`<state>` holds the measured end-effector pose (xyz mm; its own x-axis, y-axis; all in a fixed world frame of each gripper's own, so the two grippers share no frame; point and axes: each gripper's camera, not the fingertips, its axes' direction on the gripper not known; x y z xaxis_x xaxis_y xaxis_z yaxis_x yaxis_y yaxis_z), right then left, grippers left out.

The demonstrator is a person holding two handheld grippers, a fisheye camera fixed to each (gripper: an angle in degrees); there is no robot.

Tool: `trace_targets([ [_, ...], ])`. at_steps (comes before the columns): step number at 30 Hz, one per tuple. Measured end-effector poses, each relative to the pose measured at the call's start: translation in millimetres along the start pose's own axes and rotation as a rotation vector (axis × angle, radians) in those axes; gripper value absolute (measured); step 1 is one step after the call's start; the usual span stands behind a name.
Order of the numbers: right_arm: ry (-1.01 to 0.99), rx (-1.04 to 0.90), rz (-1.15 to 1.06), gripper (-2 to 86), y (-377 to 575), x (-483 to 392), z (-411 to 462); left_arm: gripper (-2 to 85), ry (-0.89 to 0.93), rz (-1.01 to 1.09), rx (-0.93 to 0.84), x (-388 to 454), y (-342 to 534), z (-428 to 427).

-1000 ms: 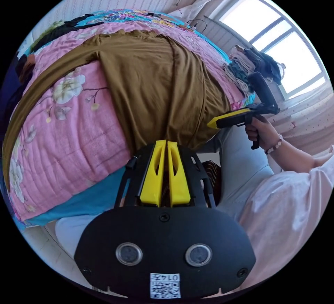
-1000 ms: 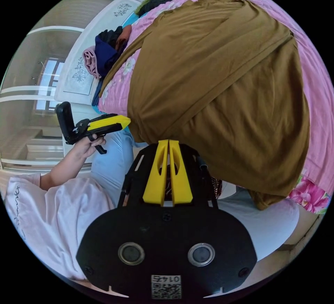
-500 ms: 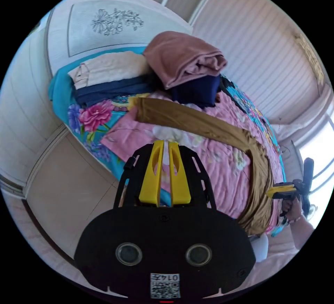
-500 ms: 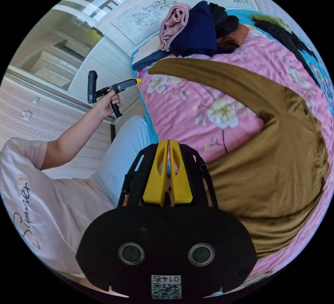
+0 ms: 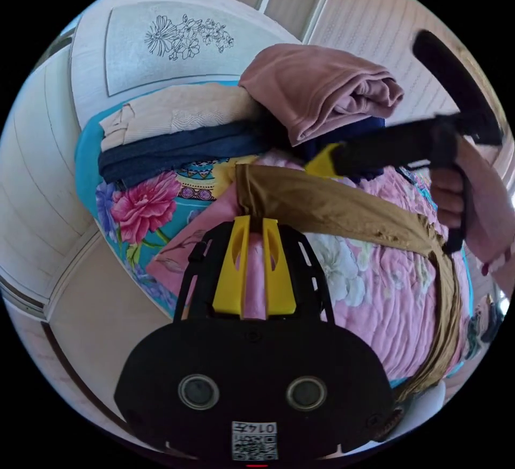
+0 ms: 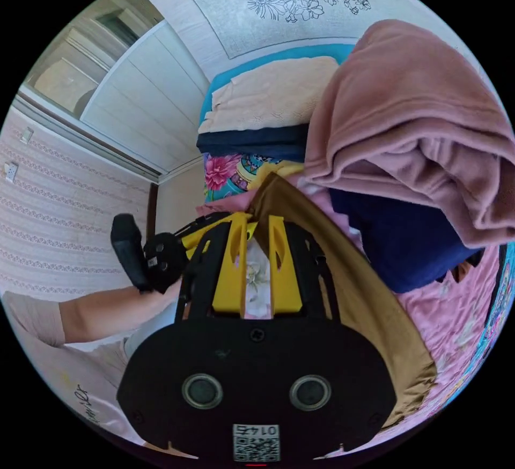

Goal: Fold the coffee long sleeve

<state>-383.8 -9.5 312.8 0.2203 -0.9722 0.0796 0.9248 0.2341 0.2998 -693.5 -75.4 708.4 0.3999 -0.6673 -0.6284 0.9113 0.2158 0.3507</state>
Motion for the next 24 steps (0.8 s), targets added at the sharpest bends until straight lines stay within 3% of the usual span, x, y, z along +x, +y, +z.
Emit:
trace_targets([
  [5, 0.051, -0.089, 0.050, 8.2, -25, -2, 39, -0.7, 0.011, 0.006, 0.057, 5, 24, -9],
  [11, -0.048, -0.001, 0.077, 1.6, -2, 2, -6, -1.0, 0.029, 0.054, 0.042, 16, 35, -37],
  [17, -0.125, 0.325, 0.107, 0.8, 122, -3, -134, -1.0, 0.272, 0.252, 0.219, 80, 61, -130],
  [24, -0.003, 0.592, 0.355, 0.7, 347, -12, -282, -1.0, 0.713, 0.531, 0.250, 243, 116, -212],
])
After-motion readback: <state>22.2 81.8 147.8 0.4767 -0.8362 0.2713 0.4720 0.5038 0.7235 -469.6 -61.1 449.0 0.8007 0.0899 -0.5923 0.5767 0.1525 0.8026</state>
